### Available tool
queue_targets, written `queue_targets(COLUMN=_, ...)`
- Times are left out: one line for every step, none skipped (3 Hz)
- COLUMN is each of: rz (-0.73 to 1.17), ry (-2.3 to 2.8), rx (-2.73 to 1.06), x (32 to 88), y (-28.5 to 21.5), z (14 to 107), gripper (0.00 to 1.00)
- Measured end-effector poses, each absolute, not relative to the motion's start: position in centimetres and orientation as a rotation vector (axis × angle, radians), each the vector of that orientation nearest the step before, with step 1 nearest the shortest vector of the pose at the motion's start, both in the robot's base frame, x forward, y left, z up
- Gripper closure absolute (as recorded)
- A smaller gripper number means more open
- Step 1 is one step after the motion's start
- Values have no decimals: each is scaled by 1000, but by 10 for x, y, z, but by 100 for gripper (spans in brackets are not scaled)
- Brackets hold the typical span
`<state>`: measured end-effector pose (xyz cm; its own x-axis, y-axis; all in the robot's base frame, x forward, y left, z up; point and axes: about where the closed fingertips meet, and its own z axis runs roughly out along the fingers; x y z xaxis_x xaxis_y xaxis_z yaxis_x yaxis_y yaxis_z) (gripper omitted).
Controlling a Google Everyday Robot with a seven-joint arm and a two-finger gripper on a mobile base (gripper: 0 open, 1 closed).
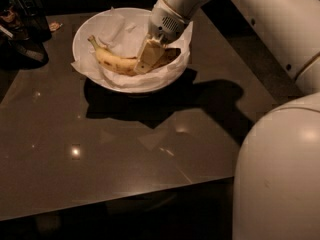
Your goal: Pick banana from white bowl
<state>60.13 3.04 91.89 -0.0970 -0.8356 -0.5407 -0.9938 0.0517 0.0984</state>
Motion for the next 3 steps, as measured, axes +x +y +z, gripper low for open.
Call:
queue_targets(rz=650, ry=1998, rx=-1842, x=601, y=30, z=919, gripper=100)
queue_targets(rz=690, ry=1944, rx=-1847, x=575, y=36, z=937, gripper=100)
queue_targets(rz=734, ry=1904, rx=-1842, x=532, y=39, z=957, gripper=100)
